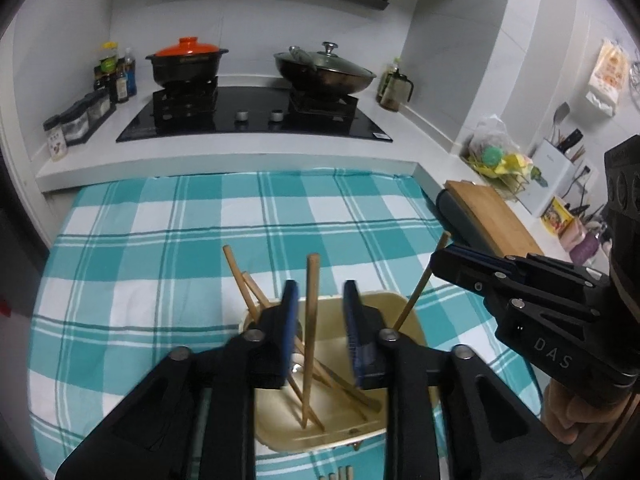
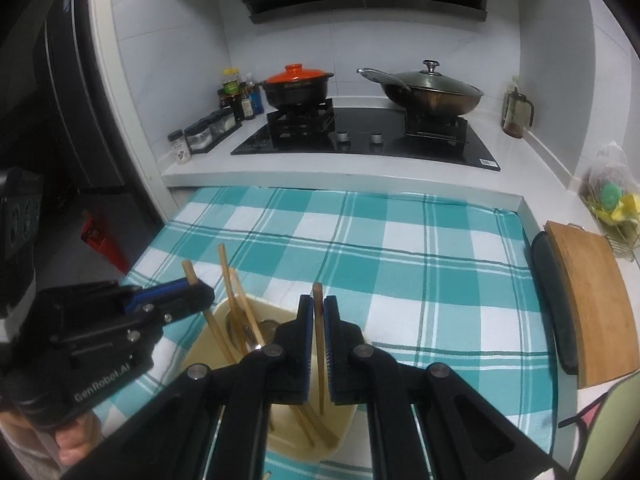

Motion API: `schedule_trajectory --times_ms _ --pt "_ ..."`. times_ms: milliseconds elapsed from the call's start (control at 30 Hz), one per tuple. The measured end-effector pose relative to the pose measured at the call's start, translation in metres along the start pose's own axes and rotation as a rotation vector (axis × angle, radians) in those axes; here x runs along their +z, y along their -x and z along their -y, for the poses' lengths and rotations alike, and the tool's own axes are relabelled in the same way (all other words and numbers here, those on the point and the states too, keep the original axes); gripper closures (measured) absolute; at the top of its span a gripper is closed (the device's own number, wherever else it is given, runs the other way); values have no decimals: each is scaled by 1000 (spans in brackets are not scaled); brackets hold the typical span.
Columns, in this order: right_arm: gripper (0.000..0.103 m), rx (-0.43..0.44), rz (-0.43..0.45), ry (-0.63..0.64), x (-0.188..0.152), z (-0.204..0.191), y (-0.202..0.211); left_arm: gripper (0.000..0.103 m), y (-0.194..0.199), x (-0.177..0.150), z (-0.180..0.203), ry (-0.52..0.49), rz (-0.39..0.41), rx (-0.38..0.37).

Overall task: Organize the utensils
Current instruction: 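Open the left tool to drop the chopstick in the box while the right tool releases its chopstick, then move both tools back toward the remaining chopsticks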

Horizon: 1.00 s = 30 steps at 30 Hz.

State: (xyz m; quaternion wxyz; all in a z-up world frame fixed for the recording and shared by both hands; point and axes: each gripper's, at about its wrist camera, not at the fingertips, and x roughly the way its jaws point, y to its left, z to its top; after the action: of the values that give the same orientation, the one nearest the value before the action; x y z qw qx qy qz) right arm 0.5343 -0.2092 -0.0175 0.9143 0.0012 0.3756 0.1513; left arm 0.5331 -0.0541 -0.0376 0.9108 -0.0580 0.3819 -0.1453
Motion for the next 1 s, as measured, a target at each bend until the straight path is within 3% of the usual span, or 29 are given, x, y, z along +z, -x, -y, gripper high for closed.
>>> schedule_trajectory --times_ms 33,100,133,300,467,667,867,1000 --pt "87 7 5 -12 1 2 -2 49 3 1 -2 19 15 9" --pt "71 12 31 -41 4 5 -2 43 11 2 -8 39 36 9" --pt "69 14 56 -55 4 7 2 42 17 2 -10 40 41 3" --pt "69 3 168 -56 4 7 43 33 56 -9 -15 -20 49 35" --pt "69 0 214 14 -18 0 95 28 100 -52 -25 -110 -3 55" --pt "68 -67 145 98 -89 11 133 20 134 -145 -38 -176 -78 113" --pt "68 -210 64 94 -201 25 134 20 127 -255 -30 -175 -143 122" --pt "68 -225 -43 55 -284 13 108 20 111 -283 -17 -154 -162 84"
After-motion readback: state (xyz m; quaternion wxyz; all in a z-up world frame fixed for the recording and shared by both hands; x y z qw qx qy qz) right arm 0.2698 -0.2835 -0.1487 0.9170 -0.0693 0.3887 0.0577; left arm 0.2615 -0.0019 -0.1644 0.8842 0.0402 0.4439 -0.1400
